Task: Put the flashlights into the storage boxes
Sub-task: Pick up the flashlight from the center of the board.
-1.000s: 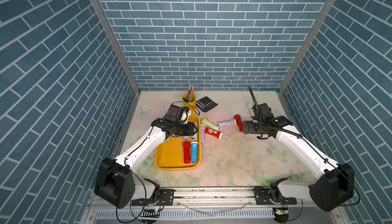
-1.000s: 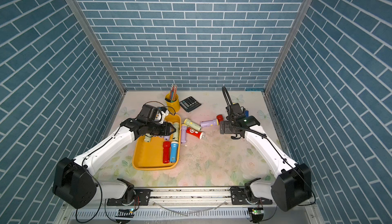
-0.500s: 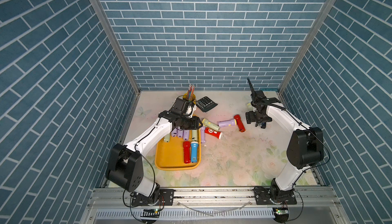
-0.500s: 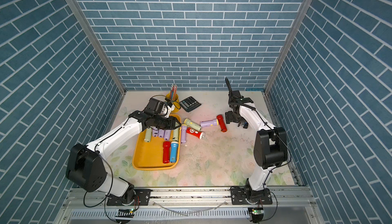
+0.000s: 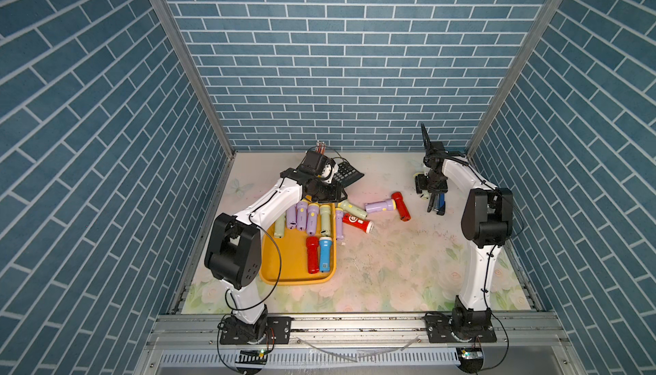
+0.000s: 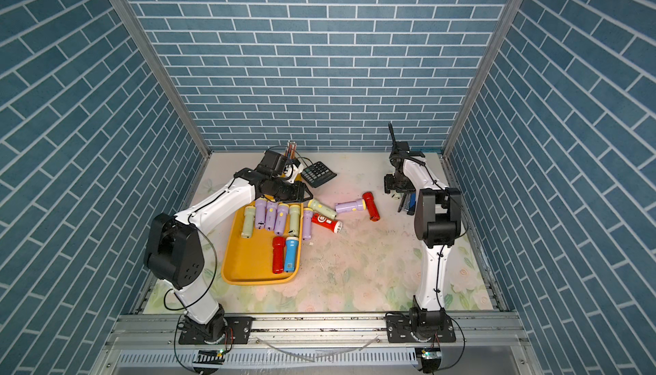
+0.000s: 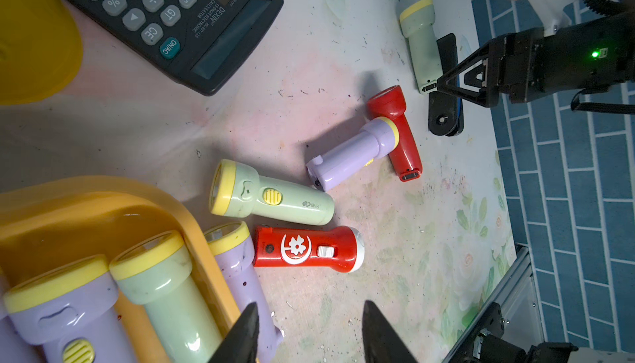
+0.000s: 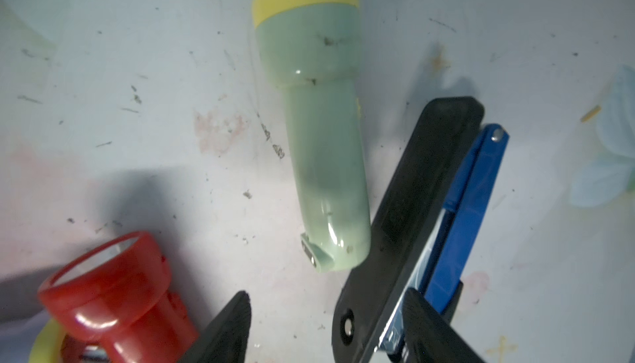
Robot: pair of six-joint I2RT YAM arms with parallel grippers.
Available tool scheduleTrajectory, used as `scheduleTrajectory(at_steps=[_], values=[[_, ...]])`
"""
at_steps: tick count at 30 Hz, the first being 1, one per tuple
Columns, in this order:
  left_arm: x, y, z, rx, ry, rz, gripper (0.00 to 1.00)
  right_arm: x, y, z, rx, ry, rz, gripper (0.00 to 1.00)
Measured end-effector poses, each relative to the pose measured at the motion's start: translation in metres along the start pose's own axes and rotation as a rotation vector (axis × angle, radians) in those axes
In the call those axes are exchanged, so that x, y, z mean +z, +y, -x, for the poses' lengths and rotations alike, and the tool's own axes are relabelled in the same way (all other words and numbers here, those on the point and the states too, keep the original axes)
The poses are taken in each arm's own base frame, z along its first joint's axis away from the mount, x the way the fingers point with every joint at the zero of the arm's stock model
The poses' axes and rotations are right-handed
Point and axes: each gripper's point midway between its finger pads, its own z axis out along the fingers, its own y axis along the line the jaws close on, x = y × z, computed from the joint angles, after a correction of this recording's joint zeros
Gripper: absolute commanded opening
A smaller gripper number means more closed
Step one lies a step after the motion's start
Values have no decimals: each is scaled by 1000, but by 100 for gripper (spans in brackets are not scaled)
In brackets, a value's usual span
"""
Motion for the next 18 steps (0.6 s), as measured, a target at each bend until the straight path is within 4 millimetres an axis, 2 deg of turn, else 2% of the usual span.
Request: scheduleTrajectory(at_steps=[10, 18], values=[[21, 6, 5, -17, 35, 5, 49, 35, -5, 25, 0, 20, 15, 68], [28, 7, 6, -29, 51, 8, 49, 48, -6, 21, -11, 57, 11, 51]])
